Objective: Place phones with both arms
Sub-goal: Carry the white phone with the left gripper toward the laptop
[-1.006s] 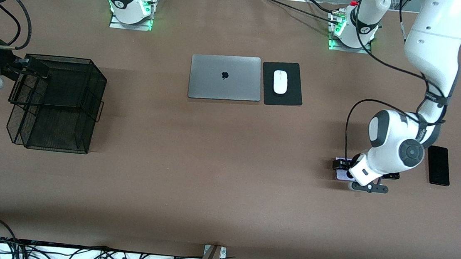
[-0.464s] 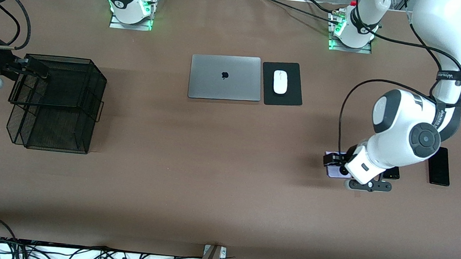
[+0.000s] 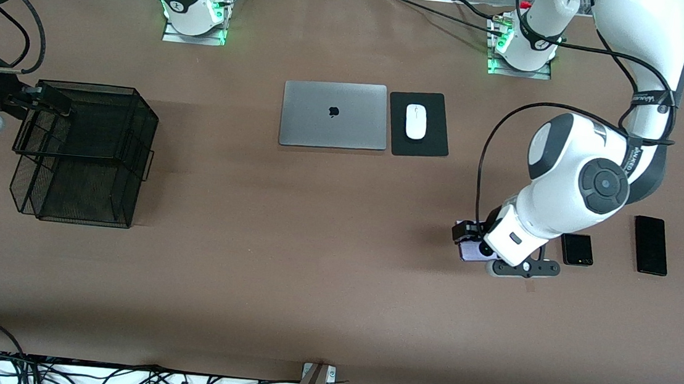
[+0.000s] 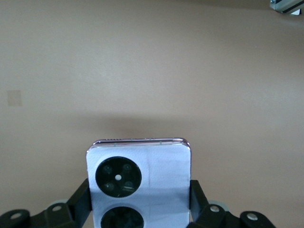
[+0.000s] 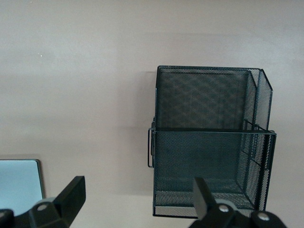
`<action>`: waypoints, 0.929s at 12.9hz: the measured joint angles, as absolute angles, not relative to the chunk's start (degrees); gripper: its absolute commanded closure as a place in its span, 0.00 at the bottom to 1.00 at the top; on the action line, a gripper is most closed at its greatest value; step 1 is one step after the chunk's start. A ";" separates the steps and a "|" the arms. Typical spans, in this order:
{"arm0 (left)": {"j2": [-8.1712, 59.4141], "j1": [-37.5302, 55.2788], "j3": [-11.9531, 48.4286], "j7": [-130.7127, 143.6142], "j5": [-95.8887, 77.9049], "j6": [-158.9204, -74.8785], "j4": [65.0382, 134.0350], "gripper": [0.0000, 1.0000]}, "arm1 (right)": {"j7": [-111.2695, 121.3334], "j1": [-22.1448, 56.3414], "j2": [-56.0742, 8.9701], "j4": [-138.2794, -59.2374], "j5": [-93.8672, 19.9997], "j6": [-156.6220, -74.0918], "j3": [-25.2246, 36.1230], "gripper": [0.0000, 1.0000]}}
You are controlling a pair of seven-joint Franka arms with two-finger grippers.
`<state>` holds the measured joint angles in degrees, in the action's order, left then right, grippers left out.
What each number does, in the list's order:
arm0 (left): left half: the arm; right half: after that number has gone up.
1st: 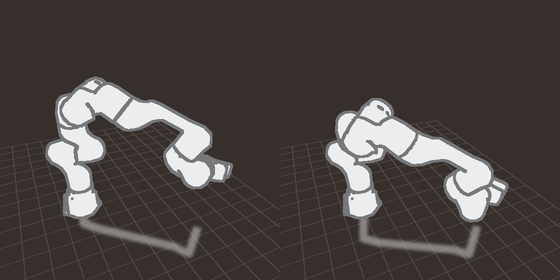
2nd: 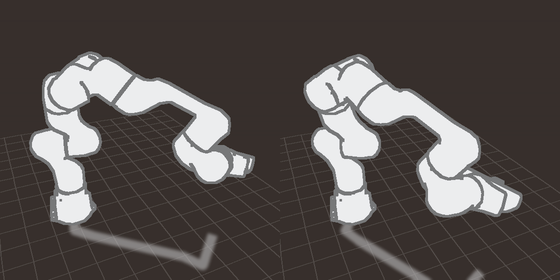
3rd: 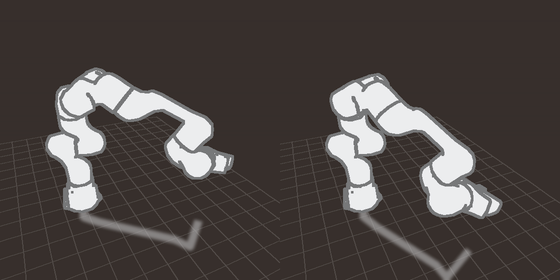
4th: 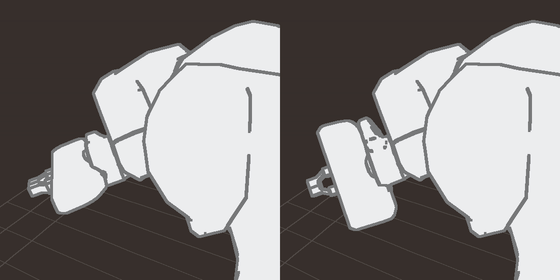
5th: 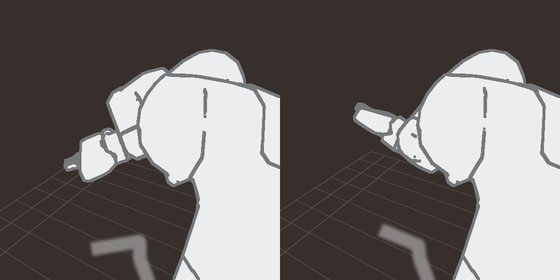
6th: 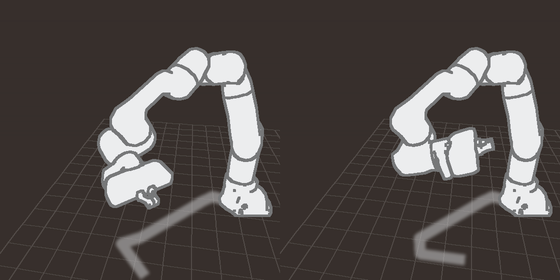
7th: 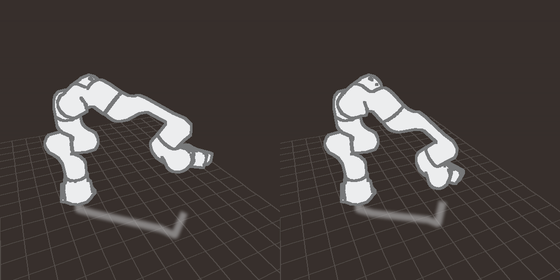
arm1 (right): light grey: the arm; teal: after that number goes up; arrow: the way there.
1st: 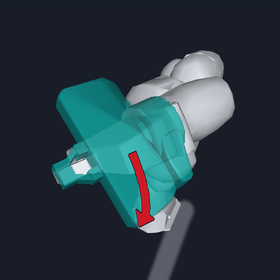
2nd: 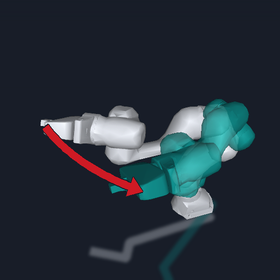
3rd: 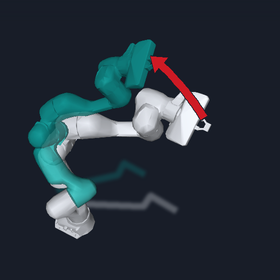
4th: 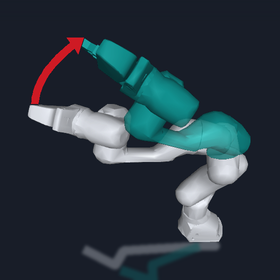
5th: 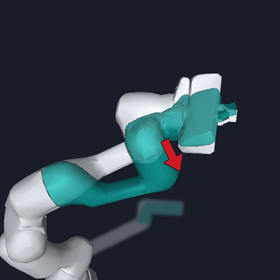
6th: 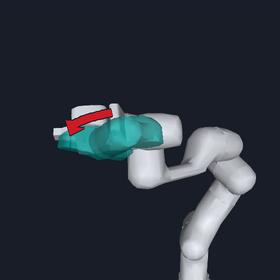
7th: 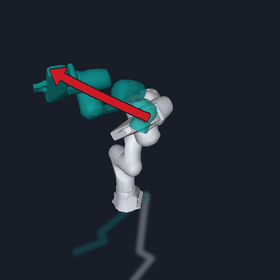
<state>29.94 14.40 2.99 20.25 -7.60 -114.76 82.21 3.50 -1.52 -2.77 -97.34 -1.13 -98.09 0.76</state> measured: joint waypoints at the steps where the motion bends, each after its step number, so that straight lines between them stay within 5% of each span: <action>1: 30.27 14.97 3.00 20.90 -7.60 -114.76 82.19 0.67 | 3.50 -1.53 -2.77 -97.34 -1.13 -98.09 0.76 0.00; 12: 44.88 28.65 3.02 35.07 -7.61 -117.09 65.15 0.74 | 3.50 -1.58 -2.78 -97.34 -1.13 -98.09 1.14 0.00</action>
<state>44.88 28.65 3.02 35.07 -7.61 -117.09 65.15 3.50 -1.58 -2.78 -97.34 -1.13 -98.09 1.14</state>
